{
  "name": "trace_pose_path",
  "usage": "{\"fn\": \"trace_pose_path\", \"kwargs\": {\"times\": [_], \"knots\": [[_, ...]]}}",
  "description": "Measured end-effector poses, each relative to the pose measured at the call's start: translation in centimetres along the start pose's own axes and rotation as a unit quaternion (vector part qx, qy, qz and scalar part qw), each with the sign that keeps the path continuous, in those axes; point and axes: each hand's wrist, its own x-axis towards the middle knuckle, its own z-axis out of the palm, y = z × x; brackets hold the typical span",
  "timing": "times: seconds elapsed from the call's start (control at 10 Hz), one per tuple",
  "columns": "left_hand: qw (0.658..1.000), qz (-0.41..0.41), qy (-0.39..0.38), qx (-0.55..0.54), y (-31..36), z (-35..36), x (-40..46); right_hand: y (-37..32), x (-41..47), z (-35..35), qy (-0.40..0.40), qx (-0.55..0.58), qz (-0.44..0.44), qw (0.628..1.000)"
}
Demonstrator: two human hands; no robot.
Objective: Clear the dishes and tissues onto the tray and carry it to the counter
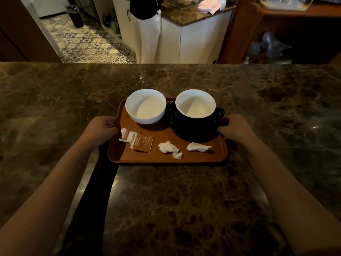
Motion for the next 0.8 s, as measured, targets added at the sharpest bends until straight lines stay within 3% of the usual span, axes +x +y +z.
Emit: {"fn": "trace_pose_path", "kwargs": {"times": [0.2, 0.4, 0.7, 0.8], "knots": [[0.998, 0.023, 0.047, 0.031, -0.3, 0.3, -0.1, 0.4, 0.3, 0.4, 0.042, -0.046, -0.012, 0.998], [0.995, -0.014, 0.098, -0.007, -0.5, 0.9, -0.9, 0.7, -0.7, 1.3, 0.116, -0.059, -0.043, 0.991], [0.997, -0.032, 0.026, -0.068, -0.9, -0.3, -4.0, 1.4, -3.9, 1.2, 0.107, -0.073, -0.126, 0.983], [0.997, -0.004, 0.06, -0.041, -2.0, -0.8, -6.9, 1.4, -6.0, 1.4, 0.121, -0.097, -0.149, 0.977]]}}
